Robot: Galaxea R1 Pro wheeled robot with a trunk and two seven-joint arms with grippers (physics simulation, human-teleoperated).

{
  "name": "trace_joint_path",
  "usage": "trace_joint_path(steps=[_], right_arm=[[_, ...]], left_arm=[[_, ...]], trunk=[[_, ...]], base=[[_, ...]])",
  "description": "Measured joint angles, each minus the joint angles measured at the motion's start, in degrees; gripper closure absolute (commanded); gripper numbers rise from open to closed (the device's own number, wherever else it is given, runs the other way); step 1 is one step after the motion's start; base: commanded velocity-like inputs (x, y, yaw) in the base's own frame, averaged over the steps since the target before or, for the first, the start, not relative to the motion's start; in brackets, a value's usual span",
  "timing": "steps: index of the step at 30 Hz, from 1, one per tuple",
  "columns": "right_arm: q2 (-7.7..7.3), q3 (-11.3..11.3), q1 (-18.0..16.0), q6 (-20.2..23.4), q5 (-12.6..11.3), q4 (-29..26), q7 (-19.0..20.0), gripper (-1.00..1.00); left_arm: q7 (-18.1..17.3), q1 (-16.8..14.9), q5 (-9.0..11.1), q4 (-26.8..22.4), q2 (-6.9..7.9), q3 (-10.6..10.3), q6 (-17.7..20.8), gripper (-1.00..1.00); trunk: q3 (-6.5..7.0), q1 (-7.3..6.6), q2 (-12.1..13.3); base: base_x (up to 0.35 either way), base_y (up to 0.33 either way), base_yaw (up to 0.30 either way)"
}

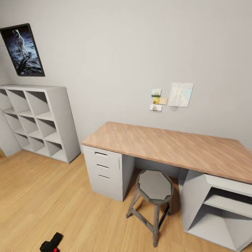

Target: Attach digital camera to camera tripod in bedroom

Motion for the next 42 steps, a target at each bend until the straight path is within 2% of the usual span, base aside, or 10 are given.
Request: trace_joint_path(steps=[13, 23, 29, 30, 32, 33, 36, 39, 40, 42], right_arm=[[-0.05, 0.0, -0.1, 0.0, 0.0, -0.1, 0.0, -1.0], [-0.1, -0.1, -0.9, 0.4, -0.1, -4.1, -0.2, -1.0], [0.08, -0.2, -3.0, 3.8, -0.3, -10.6, -0.3, -1.0], [0.09, -0.2, -3.6, 5.5, -0.3, -11.7, -0.3, -1.0], [0.21, -0.2, -6.6, 14.7, -0.4, -16.7, -0.3, -1.0], [0.21, -0.2, -6.7, 14.9, -0.4, -16.7, -0.3, -1.0], [0.24, -0.2, -8.2, 19.4, -0.4, -21.1, -0.2, -1.0], [0.16, -0.3, -9.3, 23.3, -0.5, -29.9, -0.2, -1.0], [0.13, -0.4, -9.5, 25.1, -0.5, -35.0, -0.2, -1.0], [0.01, -0.5, -9.5, 27.2, -0.6, -39.0, -0.2, -1.0]], left_arm=[[0.3, -0.1, 0.0, -0.4, 0.04, 0.0, 0.0, -1.0], [0.1, -2.1, 0.0, -7.1, -0.03, 0.1, 2.4, -1.0], [-0.3, -7.2, 0.2, -13.9, -0.07, 0.2, 10.7, -1.0], [-0.3, -8.0, 0.2, -15.1, -0.15, 0.2, 12.0, -1.0], [-0.4, -11.8, 0.3, -21.3, -0.52, 1.3, 18.3, -1.0], [-0.4, -11.6, 0.3, -21.4, -0.52, 1.3, 18.4, -1.0], [-0.5, -13.8, 0.9, -27.1, -0.86, 2.7, 23.8, -1.0], [-0.6, -15.8, 3.8, -37.8, -2.49, 3.8, 32.4, -1.0], [-0.4, -16.4, 5.6, -44.0, -4.07, 3.7, 36.1, -1.0], [-0.1, -16.6, 6.7, -49.5, -6.23, 3.8, 38.2, -1.0]], trunk=[[-0.86, 0.0, 0.0], [-1.52, 0.0, 0.0], [-1.91, 0.0, 0.0], [-1.98, 0.0, 0.0], [-2.1, 0.0, 0.0], [-2.19, 0.0, 0.0], [-2.34, 0.0, 0.0], [-2.39, 0.0, 0.0], [-2.39, 0.0, 0.0], [-2.41, 0.0, 0.0]], base=[[0.0, 0.325, 0.203], [0.0, 0.325, 0.203], [0.0, 0.325, 0.203], [0.0, 0.325, 0.203], [0.0, 0.325, 0.203], [0.0, 0.325, 0.19], [0.0, 0.325, 0.127], [0.0, 0.325, 0.012], [0.0, 0.325, -0.109], [0.0, 0.325, -0.19]])
